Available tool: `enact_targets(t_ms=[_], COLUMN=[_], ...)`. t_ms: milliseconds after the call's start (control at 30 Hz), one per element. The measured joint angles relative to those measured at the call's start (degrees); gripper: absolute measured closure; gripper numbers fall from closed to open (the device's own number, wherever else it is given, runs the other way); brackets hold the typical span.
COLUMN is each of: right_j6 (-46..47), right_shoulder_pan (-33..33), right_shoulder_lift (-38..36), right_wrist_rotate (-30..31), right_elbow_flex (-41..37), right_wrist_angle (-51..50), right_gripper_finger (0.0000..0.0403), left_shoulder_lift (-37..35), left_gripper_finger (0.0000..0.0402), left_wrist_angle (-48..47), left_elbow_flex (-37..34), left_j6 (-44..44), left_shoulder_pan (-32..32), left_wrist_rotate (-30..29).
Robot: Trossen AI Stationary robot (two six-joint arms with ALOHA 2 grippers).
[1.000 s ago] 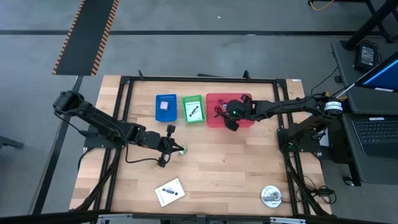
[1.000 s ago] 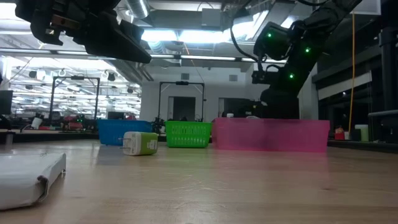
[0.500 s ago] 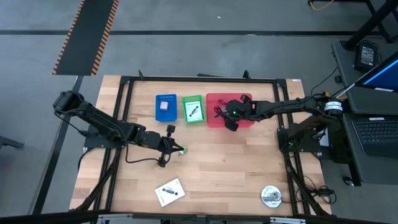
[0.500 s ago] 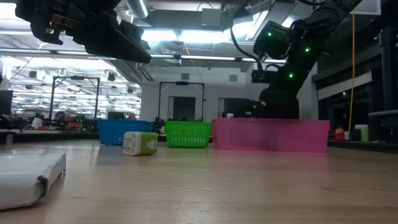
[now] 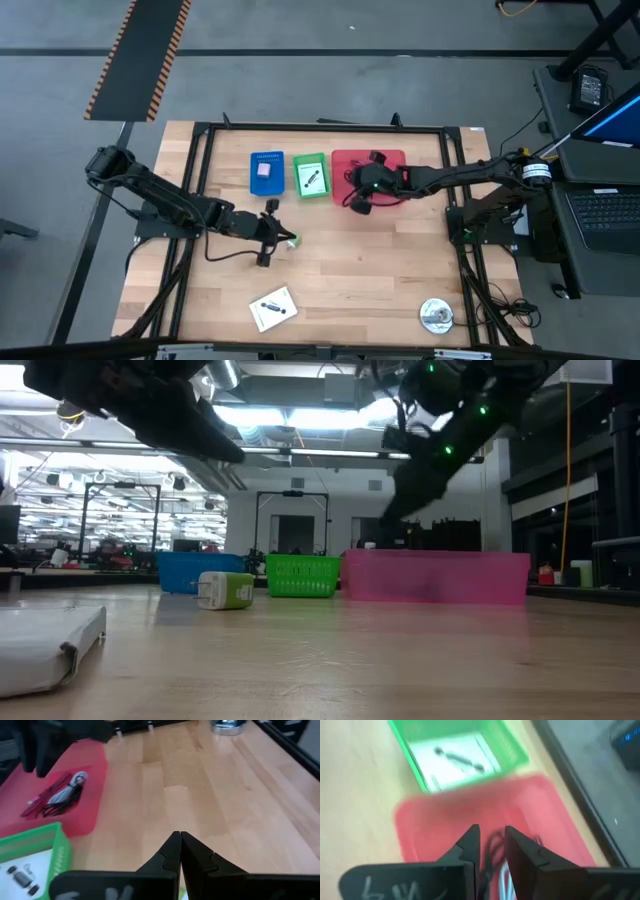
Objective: Pick and place items into bin
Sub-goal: Put the green charger adapter into the blue bin
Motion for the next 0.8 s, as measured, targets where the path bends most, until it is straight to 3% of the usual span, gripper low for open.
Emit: enact_targets(t_ms=[267, 800], right_j6=[-3.26, -5.89], right_shoulder_pan=[4.05, 11.78], right_shoulder_lift=[-0.04, -0.04], right_wrist_rotate=[-14.59, -15.81], right_elbow_flex=[0.45, 0.35], right_wrist_angle=[10.62, 12.13], right_gripper_finger=[0.0347, 0.0399], left_shoulder_lift=[0.0, -0.02], left_gripper_finger=[0.0399, 0.038], left_wrist_angle=[-1.38, -6.07], left_elbow_flex=[0.82, 3.74], left_j6=[-0.94, -9.66], left_shoulder_pan=[-0.4, -1.07], left_wrist_rotate=[-2.87, -6.33])
